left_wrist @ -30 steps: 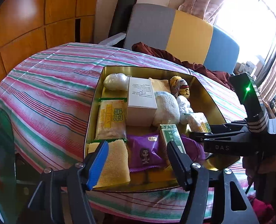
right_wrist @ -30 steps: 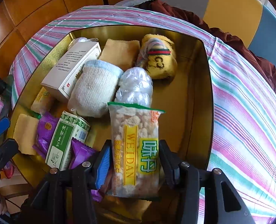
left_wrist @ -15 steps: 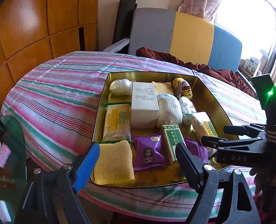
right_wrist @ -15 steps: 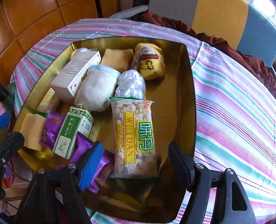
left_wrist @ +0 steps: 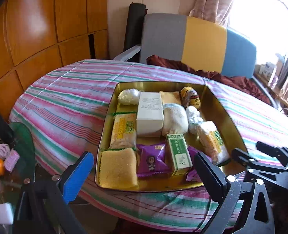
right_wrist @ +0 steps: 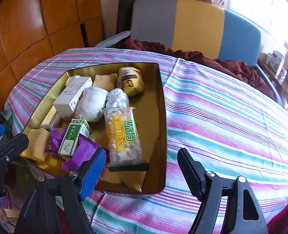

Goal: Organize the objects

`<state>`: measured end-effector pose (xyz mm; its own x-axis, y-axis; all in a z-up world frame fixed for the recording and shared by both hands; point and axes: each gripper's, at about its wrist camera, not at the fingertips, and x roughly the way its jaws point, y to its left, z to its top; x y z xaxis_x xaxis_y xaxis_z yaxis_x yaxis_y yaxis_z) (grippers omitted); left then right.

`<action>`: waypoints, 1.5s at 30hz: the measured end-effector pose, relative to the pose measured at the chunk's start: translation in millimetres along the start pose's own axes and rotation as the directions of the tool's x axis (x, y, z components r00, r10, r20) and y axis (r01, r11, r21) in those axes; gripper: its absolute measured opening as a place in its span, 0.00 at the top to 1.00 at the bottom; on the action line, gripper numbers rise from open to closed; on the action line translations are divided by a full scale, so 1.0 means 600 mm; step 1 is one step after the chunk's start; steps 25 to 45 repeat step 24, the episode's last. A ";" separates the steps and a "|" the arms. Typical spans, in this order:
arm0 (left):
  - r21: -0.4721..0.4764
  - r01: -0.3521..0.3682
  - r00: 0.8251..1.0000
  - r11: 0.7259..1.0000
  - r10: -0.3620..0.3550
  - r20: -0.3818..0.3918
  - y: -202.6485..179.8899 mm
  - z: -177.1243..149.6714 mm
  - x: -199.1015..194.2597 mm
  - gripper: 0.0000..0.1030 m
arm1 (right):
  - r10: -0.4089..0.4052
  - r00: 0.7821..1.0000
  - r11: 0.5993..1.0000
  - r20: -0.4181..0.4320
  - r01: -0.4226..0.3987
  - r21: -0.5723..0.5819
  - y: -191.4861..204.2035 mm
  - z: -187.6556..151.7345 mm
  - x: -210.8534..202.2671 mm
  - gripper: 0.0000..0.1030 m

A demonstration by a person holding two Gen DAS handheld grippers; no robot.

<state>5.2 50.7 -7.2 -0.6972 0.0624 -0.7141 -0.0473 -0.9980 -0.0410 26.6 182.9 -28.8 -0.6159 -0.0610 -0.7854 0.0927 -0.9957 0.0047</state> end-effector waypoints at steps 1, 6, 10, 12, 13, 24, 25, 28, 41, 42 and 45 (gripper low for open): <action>-0.001 0.002 1.000 1.000 -0.002 -0.002 0.000 -0.001 -0.001 0.00 | -0.010 1.000 1.000 0.008 0.009 0.007 -0.003 -0.002 -0.004 0.25; -0.021 0.007 0.999 1.000 -0.007 0.034 0.001 -0.004 -0.013 0.00 | -0.105 0.991 0.994 0.086 0.102 0.034 -0.015 -0.003 -0.030 0.25; -0.045 0.039 0.996 0.998 -0.035 0.078 0.008 -0.003 -0.028 0.00 | -0.141 0.977 0.990 0.158 0.136 0.038 -0.014 0.010 -0.051 0.25; -0.053 0.044 0.995 0.998 -0.039 0.095 0.011 -0.001 -0.033 0.00 | -0.129 0.978 0.991 0.161 0.124 0.041 -0.012 0.014 -0.053 0.25; -0.055 0.048 0.994 0.997 -0.042 0.102 0.011 0.000 -0.036 0.00 | -0.127 0.979 0.992 0.160 0.123 0.037 -0.010 0.015 -0.051 0.25; -0.031 0.008 0.993 0.999 -0.004 0.116 0.009 -0.002 -0.033 0.00 | -0.093 0.988 0.996 0.125 0.093 0.005 0.007 0.013 -0.029 0.25; -0.031 0.008 0.993 0.999 -0.004 0.116 0.009 -0.002 -0.033 0.00 | -0.093 0.988 0.996 0.125 0.093 0.005 0.007 0.013 -0.029 0.25; -0.031 0.008 0.993 0.999 -0.004 0.116 0.009 -0.002 -0.033 0.00 | -0.093 0.988 0.996 0.125 0.093 0.005 0.007 0.013 -0.029 0.25; -0.031 0.008 0.993 0.999 -0.004 0.116 0.009 -0.002 -0.033 0.00 | -0.093 0.988 0.996 0.125 0.093 0.005 0.007 0.013 -0.029 0.25; -0.031 0.008 0.993 0.999 -0.004 0.116 0.009 -0.002 -0.033 0.00 | -0.093 0.988 0.996 0.125 0.093 0.005 0.007 0.013 -0.029 0.25; -0.031 0.008 0.993 0.999 -0.004 0.116 0.009 -0.002 -0.033 0.00 | -0.093 0.988 0.996 0.125 0.093 0.005 0.007 0.013 -0.029 0.25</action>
